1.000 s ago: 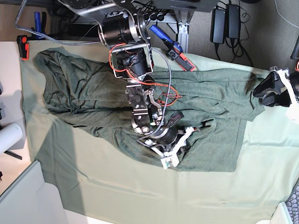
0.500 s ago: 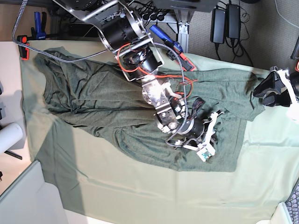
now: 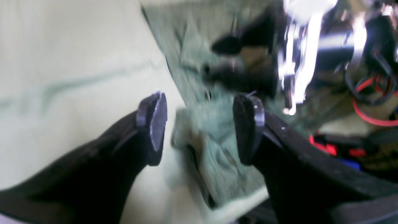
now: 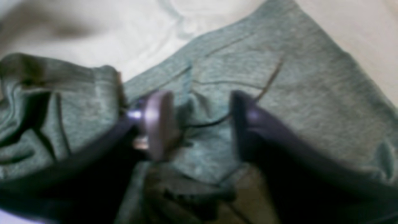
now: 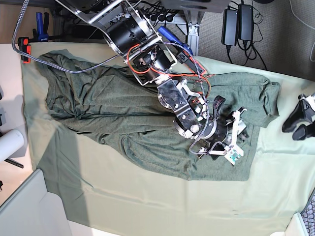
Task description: Fold the T-shirt properly
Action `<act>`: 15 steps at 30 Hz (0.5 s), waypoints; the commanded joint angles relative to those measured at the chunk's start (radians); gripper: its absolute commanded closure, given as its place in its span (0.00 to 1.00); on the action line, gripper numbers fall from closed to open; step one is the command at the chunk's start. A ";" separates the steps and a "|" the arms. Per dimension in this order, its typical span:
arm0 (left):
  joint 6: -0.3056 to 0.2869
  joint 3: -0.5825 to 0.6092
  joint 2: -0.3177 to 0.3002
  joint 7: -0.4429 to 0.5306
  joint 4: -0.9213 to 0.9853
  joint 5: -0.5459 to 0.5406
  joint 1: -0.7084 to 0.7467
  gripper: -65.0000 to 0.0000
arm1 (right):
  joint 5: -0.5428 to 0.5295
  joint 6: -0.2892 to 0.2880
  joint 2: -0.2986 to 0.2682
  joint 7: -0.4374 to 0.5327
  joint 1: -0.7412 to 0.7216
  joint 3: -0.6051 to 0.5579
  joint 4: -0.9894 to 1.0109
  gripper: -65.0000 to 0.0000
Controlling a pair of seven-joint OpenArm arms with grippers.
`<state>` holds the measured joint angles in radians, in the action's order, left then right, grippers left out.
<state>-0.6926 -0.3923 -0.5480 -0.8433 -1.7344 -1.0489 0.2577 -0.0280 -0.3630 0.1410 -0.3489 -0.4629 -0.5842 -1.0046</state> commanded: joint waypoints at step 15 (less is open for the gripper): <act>0.079 0.248 -0.016 0.179 0.210 0.233 -0.316 0.43 | -0.028 -0.018 0.008 -0.181 -0.027 0.361 -0.327 0.33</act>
<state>-0.6128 -0.1337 -0.5453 -0.6888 -1.5082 -0.8005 -0.0402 -0.0528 -0.3676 0.1440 -0.5484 -0.4629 -0.2203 -1.3148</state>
